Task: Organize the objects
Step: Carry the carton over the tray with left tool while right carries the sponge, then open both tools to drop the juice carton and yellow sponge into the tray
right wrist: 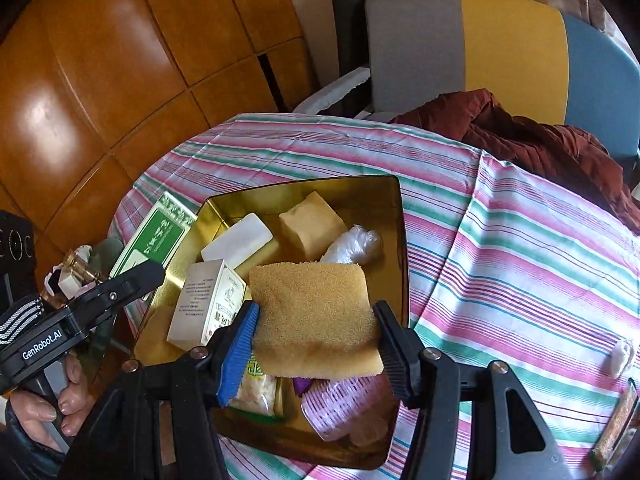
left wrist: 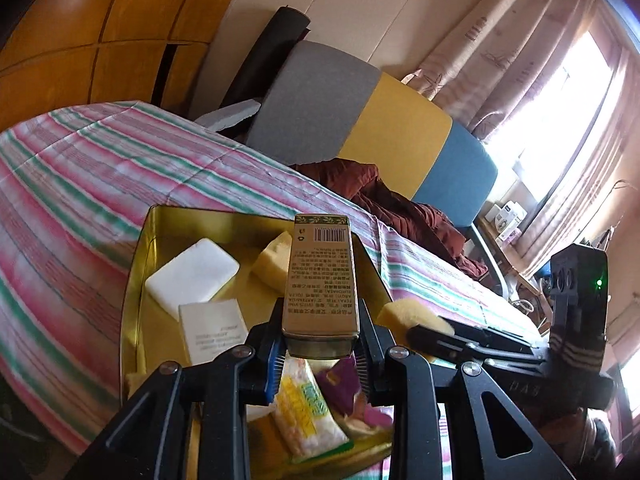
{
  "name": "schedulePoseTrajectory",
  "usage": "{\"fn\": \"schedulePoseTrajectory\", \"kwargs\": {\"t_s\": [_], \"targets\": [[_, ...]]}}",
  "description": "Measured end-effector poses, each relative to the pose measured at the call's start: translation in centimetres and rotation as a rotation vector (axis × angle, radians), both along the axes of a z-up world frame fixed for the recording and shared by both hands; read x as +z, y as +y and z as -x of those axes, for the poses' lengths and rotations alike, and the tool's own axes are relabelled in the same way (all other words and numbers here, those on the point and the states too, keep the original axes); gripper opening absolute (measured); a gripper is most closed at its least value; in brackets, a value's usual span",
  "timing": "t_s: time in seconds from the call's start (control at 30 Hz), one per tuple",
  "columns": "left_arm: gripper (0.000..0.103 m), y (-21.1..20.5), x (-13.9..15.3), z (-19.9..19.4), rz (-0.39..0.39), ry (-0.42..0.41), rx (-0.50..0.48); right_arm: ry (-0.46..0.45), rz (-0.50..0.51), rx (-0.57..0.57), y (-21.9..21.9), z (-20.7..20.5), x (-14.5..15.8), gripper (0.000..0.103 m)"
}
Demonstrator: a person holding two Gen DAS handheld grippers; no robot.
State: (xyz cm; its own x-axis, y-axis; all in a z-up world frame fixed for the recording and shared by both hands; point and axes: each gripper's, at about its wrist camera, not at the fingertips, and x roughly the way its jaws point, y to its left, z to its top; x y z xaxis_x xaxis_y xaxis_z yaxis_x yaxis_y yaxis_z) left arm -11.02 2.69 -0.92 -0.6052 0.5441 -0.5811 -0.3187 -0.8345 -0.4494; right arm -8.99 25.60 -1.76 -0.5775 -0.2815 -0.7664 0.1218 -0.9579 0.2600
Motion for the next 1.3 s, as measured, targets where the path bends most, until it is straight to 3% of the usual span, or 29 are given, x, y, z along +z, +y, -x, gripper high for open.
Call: {"fn": "schedulePoseTrajectory", "kwargs": {"t_s": [0.2, 0.3, 0.4, 0.53, 0.63, 0.97, 1.3], "targets": [[0.032, 0.9, -0.4, 2.0, 0.01, -0.012, 0.015, -0.013, 0.001, -0.023, 0.4, 1.1, -0.6, 0.058], [0.053, 0.8, -1.2, 2.9, -0.01, -0.054, 0.036, -0.007, 0.0, -0.036, 0.5, 1.8, -0.6, 0.06], [0.054, 1.0, -1.8, 2.8, 0.014, -0.061, 0.043, -0.009, -0.012, -0.041, 0.5, 2.8, -1.0, 0.061], [0.054, 1.0, -2.3, 1.5, 0.051, -0.054, 0.037, -0.031, -0.041, -0.069, 0.9, 3.6, -2.1, 0.08], [0.054, 1.2, -2.6, 0.2, 0.084, -0.039, 0.025, -0.03, -0.011, -0.086, 1.7, 3.3, -2.1, 0.08], [0.058, 2.1, -2.7, -4.2, 0.162, -0.005, -0.024, -0.021, -0.008, -0.13, 3.2, -1.1, -1.9, 0.08], [0.068, 3.7, -2.8, -7.4, 0.266, 0.04, -0.038, 0.041, -0.092, -0.224, 4.5, -6.3, -0.4, 0.086]]}}
